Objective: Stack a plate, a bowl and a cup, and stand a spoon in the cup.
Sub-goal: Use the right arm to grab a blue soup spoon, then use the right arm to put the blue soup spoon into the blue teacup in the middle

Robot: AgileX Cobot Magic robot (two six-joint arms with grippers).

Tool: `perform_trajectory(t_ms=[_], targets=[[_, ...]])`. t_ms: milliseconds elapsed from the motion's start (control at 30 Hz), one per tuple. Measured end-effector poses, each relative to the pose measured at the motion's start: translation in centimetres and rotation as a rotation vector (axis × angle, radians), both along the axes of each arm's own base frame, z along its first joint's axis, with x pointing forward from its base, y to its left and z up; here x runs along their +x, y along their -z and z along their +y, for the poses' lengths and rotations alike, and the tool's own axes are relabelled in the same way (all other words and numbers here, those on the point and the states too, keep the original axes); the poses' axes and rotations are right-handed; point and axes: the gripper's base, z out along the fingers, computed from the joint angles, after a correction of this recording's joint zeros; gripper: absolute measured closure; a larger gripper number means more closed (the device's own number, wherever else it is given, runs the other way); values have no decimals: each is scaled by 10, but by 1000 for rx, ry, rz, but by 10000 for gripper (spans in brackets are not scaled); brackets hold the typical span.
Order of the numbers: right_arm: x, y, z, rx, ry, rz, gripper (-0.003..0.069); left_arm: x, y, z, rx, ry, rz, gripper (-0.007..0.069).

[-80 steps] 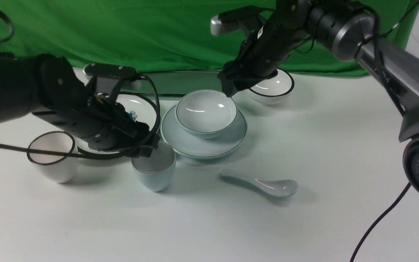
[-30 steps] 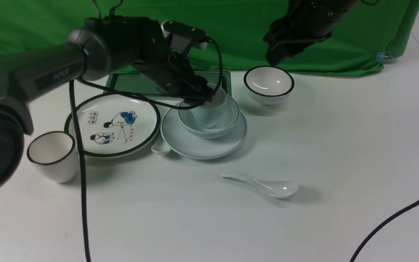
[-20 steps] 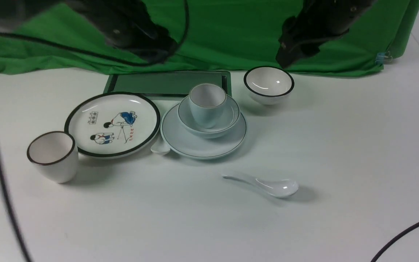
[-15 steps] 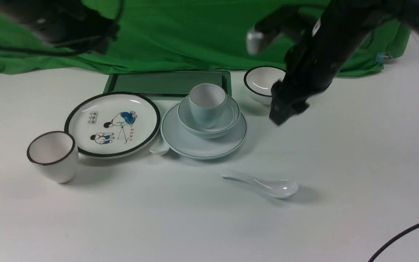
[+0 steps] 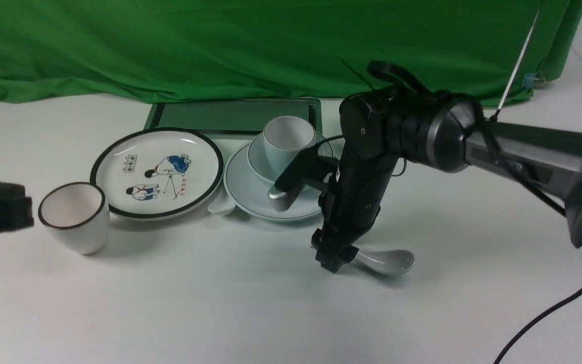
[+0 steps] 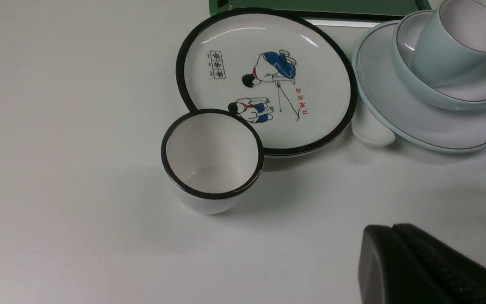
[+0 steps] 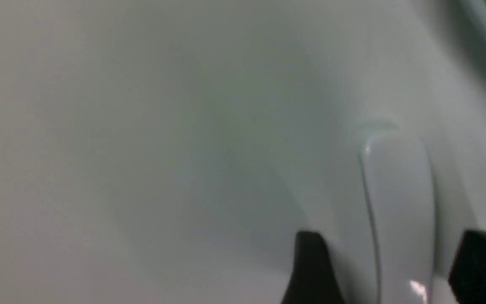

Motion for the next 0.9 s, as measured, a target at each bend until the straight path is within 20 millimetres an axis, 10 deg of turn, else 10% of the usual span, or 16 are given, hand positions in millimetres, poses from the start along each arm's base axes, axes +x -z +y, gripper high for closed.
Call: perform_trajectory(t_ms=[167, 300, 600, 900], targets=[[0, -3, 1, 1, 2, 4, 508, 0, 4, 2, 19, -18, -47, 662], [1, -27, 5, 43, 19, -13, 497, 5, 5, 3, 13, -29, -60, 662], [25, -150, 27, 626, 151, -594, 497, 11, 6, 1, -56, -43, -64, 662], [61, -107, 40, 742, 287, -753, 497, 11, 6, 1, -61, -44, -65, 662]])
